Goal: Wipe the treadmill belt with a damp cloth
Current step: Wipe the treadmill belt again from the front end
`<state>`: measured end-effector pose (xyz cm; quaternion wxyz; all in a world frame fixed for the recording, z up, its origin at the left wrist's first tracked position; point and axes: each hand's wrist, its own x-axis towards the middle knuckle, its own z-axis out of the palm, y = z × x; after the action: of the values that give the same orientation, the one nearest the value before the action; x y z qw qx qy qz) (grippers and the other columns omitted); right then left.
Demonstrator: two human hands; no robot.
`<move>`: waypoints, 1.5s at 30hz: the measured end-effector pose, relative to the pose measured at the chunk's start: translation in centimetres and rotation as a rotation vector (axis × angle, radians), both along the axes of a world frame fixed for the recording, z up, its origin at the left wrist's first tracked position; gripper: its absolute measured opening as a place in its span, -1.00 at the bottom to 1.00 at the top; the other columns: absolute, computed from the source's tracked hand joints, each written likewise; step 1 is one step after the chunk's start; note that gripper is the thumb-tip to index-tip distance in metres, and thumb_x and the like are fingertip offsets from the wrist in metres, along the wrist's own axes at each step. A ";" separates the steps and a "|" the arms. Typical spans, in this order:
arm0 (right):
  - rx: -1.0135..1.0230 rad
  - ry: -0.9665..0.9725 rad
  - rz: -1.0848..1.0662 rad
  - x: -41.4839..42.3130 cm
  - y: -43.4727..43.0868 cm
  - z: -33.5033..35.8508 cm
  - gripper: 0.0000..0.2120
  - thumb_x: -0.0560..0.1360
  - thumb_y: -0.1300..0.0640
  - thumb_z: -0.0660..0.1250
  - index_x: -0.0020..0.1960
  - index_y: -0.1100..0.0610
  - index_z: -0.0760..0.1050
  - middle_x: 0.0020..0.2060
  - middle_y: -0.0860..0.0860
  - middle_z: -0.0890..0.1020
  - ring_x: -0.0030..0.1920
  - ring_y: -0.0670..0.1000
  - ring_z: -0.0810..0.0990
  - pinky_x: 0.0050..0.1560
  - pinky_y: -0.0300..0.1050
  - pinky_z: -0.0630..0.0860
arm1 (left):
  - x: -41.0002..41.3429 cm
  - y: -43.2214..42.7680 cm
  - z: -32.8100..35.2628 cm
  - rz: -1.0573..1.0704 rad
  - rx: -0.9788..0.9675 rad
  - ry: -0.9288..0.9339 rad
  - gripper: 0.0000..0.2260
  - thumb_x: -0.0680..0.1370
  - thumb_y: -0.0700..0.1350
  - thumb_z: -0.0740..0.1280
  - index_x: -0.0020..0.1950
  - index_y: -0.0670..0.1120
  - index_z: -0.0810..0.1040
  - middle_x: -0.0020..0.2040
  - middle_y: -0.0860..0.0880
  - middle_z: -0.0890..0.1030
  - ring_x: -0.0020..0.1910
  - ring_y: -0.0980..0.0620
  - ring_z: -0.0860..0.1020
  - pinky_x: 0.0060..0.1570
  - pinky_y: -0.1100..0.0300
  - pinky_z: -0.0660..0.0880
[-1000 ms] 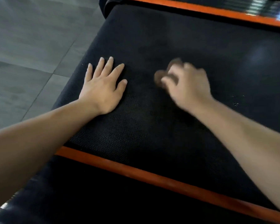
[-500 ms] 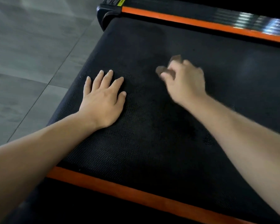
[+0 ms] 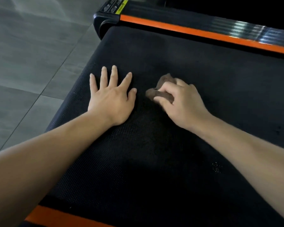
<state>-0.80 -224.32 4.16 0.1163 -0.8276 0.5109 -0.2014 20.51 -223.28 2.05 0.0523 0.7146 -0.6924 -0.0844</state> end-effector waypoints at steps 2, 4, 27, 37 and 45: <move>-0.085 0.064 -0.006 -0.8 -2.4 0.2 -0.81 0.55 -0.09 0.36 -0.02 0.03 0.58 -0.13 0.02 0.55 -0.13 0.10 0.54 0.05 0.07 0.45 | -0.2 0.0 0.1 -0.003 0.017 -0.012 -0.44 0.68 0.25 -0.11 0.68 0.13 0.03 0.69 -0.16 -0.07 0.66 -0.23 -0.20 0.55 -0.33 -0.25; -0.117 0.081 -0.194 -1.4 -7.7 0.7 -0.79 0.57 -0.11 0.32 0.01 0.04 0.55 -0.07 0.05 0.56 -0.04 0.19 0.58 0.09 0.12 0.48 | -0.6 -0.2 0.4 0.011 0.038 -0.005 -0.45 0.69 0.23 -0.08 0.66 0.08 0.09 0.69 -0.20 -0.05 0.65 -0.26 -0.18 0.54 -0.37 -0.25; -0.104 0.040 -0.314 -1.2 -17.1 0.7 -0.81 0.59 -0.10 0.30 0.04 0.01 0.54 -0.04 0.01 0.57 0.00 0.12 0.55 0.15 0.08 0.47 | -2.6 -2.1 -0.4 -0.040 -0.045 -0.020 -0.42 0.66 0.31 -0.18 0.67 0.20 -0.07 0.70 -0.13 -0.10 0.66 -0.18 -0.23 0.54 -0.34 -0.28; -0.107 -0.020 -0.222 0.6 -17.7 -0.3 -0.83 0.57 -0.08 0.32 -0.08 0.00 0.52 -0.12 -0.04 0.57 -0.07 0.07 0.56 0.07 0.06 0.48 | -2.8 -2.1 -0.5 -0.040 -0.047 -0.023 -0.41 0.63 0.30 -0.23 0.67 0.20 -0.10 0.70 -0.12 -0.13 0.65 -0.17 -0.25 0.55 -0.33 -0.28; -0.070 -0.090 -0.264 2.4 -19.4 -1.0 -0.82 0.58 -0.10 0.32 -0.02 0.00 0.55 -0.10 -0.05 0.61 -0.08 0.03 0.59 -0.04 0.02 0.54 | -2.8 -2.1 -0.4 -0.047 -0.059 -0.012 -0.41 0.64 0.30 -0.23 0.67 0.19 -0.08 0.69 -0.13 -0.12 0.65 -0.18 -0.25 0.54 -0.33 -0.28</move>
<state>1.58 -243.73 3.11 0.0828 -0.7468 0.6023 -0.2695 17.74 -225.34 1.64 0.0672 0.6969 -0.7114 -0.0606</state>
